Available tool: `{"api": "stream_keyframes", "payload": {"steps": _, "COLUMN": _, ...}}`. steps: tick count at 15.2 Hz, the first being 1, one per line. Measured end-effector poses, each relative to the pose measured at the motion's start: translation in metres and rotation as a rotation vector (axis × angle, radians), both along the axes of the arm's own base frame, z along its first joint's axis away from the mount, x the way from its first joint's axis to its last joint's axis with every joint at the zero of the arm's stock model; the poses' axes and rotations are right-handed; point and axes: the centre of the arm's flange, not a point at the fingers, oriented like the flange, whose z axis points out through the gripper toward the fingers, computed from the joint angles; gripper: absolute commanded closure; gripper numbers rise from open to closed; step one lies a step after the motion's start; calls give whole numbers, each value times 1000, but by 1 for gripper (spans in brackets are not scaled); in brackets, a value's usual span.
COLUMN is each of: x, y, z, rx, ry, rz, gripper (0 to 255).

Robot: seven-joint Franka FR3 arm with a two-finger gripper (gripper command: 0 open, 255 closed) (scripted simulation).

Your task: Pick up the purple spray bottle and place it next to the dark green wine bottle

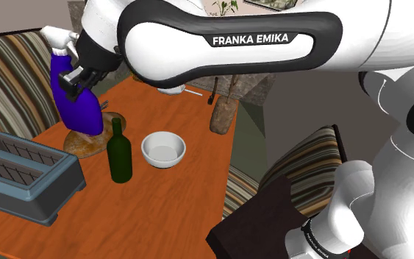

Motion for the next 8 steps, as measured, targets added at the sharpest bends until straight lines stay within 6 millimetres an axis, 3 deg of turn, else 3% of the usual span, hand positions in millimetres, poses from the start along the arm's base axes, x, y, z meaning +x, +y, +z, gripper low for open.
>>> {"api": "stream_keyframes", "payload": {"steps": 2, "x": -1, "y": 11, "z": -6, "rx": 0, "ry": 0, "rz": -1, "gripper": 255}}
{"api": "stream_keyframes", "payload": {"steps": 8, "x": -2, "y": 14, "z": -36, "rx": 0, "ry": 0, "rz": -1, "gripper": 255}}
